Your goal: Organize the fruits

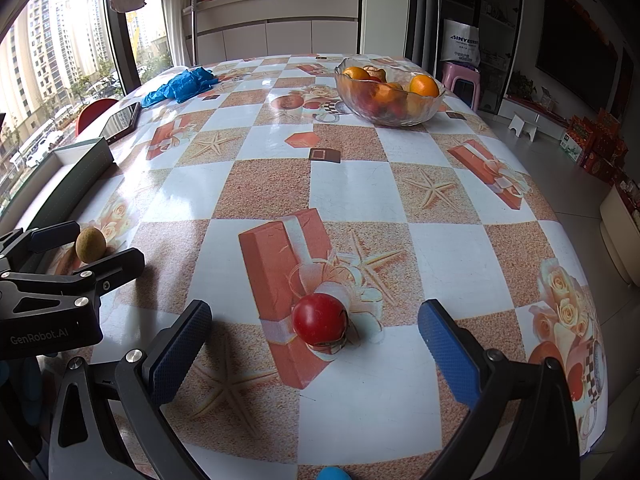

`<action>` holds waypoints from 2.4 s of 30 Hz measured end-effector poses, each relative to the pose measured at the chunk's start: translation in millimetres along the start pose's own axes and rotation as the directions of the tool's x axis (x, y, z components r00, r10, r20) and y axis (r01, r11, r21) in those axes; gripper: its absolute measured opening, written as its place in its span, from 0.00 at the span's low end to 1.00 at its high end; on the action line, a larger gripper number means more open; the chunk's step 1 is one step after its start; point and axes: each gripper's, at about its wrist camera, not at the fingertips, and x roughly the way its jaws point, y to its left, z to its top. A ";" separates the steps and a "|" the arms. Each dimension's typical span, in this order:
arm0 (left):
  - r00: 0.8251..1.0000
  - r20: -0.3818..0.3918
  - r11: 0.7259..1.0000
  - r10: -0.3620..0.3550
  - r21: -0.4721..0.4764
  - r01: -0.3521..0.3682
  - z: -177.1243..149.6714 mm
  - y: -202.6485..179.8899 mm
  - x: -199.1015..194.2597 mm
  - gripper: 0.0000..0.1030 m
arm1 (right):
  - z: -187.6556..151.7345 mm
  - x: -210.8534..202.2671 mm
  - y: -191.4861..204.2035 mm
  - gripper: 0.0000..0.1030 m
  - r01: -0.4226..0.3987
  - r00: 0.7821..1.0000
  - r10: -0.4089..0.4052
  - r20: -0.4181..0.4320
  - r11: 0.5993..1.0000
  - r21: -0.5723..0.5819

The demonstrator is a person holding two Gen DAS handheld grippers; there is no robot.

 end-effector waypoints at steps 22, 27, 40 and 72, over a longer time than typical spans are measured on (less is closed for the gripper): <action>1.000 0.000 1.000 0.000 0.000 0.000 0.0 -0.1 0.2 0.99 | -0.6 -0.8 -0.3 0.99 0.000 1.000 0.000 0.000 1.000 0.000; 1.000 0.000 1.000 0.000 0.000 0.000 0.1 -0.2 0.4 0.99 | -0.6 -0.9 -0.3 0.99 0.000 1.000 0.000 0.001 1.000 0.000; 1.000 0.000 1.000 0.000 0.000 0.000 0.0 0.0 0.2 0.99 | -0.8 -0.5 -0.2 0.99 0.000 1.000 0.000 -0.001 1.000 -0.001; 0.994 -0.010 0.994 -0.104 -0.021 0.104 -5.0 7.0 -22.3 0.27 | -15.1 -31.4 -17.7 0.22 -0.123 0.992 0.125 -0.026 0.989 0.083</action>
